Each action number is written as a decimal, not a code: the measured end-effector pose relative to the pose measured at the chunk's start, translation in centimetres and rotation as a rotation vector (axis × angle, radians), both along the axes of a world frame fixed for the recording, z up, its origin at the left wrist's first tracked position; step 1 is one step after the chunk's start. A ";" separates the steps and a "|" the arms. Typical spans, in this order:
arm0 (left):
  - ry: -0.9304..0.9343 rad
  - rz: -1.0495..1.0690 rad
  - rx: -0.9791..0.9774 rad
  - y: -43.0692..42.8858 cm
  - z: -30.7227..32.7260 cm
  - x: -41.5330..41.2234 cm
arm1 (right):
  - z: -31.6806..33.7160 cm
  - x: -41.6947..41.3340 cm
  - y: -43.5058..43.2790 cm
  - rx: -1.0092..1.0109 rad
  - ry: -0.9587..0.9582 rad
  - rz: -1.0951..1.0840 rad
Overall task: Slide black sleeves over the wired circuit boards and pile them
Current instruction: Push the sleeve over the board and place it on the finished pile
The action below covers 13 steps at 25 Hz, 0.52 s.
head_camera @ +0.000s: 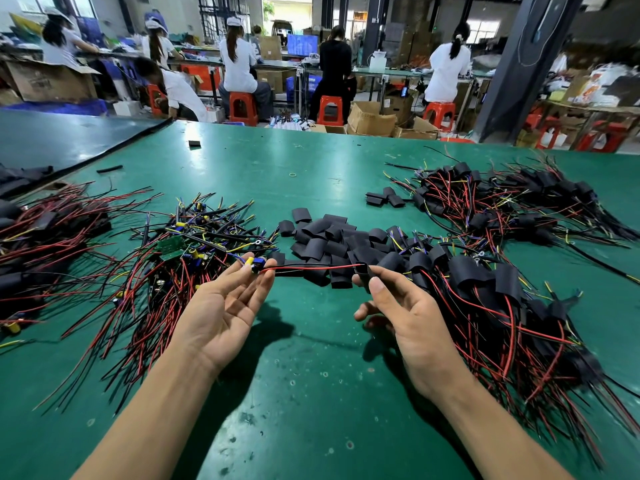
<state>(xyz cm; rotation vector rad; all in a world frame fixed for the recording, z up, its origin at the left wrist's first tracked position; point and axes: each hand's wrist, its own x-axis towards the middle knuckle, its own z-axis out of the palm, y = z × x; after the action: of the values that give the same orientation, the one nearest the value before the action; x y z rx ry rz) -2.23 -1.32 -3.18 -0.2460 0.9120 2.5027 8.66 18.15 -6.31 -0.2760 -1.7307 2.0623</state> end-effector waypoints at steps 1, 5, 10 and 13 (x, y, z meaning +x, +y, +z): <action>0.003 0.002 -0.002 0.0 0.0 0.0 | 0.1 0.1 0.0 -0.007 0.004 0.009; 0.010 0.013 -0.023 0.1 0.1 0.1 | 0.7 0.4 0.1 -0.008 0.032 0.033; 0.016 0.004 -0.034 0.1 0.1 0.0 | 0.7 0.6 0.6 0.045 0.084 0.023; 0.023 0.001 -0.051 0.2 -0.1 0.0 | 0.6 0.5 0.7 0.105 0.074 -0.017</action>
<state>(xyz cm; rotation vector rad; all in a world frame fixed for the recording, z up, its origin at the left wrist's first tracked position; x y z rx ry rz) -2.24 -1.15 -3.28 -0.2340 0.9858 2.4905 9.19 18.90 -5.75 -0.1794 -1.7790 1.9366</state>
